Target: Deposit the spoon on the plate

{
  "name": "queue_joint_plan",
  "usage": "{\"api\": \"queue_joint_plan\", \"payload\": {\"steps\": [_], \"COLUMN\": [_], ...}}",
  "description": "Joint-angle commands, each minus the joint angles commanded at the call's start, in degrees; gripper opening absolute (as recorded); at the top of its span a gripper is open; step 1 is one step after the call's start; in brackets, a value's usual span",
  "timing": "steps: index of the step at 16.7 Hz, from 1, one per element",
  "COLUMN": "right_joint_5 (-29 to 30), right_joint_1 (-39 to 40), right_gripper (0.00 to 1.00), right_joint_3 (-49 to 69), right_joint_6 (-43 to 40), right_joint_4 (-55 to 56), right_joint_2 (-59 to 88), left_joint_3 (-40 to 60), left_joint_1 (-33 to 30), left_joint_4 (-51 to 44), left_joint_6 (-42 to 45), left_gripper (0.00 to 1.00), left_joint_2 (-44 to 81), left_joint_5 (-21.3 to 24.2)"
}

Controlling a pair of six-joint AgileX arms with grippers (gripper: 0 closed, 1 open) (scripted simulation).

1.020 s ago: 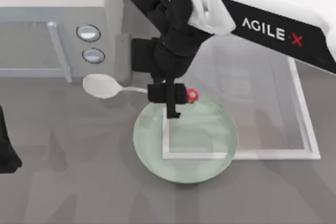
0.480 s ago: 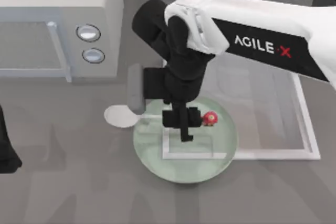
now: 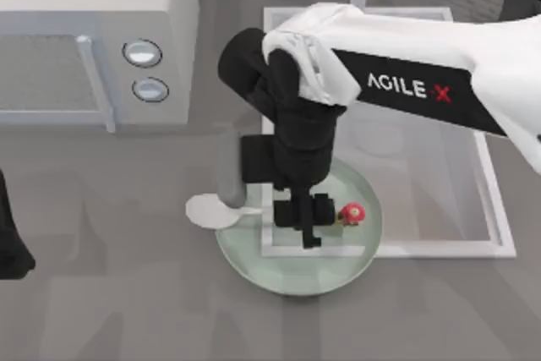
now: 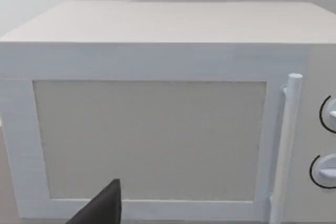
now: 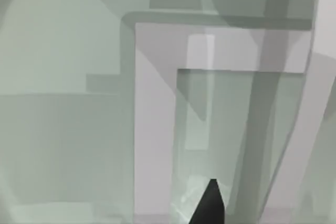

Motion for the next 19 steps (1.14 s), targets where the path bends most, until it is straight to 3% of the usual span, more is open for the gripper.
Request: {"api": "queue_joint_plan", "payload": {"steps": [13, 19], "right_joint_5": [0.0, 0.0], "right_joint_1": [0.0, 0.0], "right_gripper": [0.98, 1.0], "right_joint_3": [0.0, 0.0], "right_joint_6": [0.0, 0.0], "right_joint_4": [0.0, 0.0], "right_joint_2": [0.0, 0.0], "left_joint_3": [0.0, 0.0], "left_joint_1": [0.0, 0.0], "left_joint_4": [0.0, 0.0], "left_joint_6": [0.0, 0.0], "left_gripper": [1.0, 1.0], "left_joint_2": [0.0, 0.0], "left_joint_5": [0.0, 0.0]}}
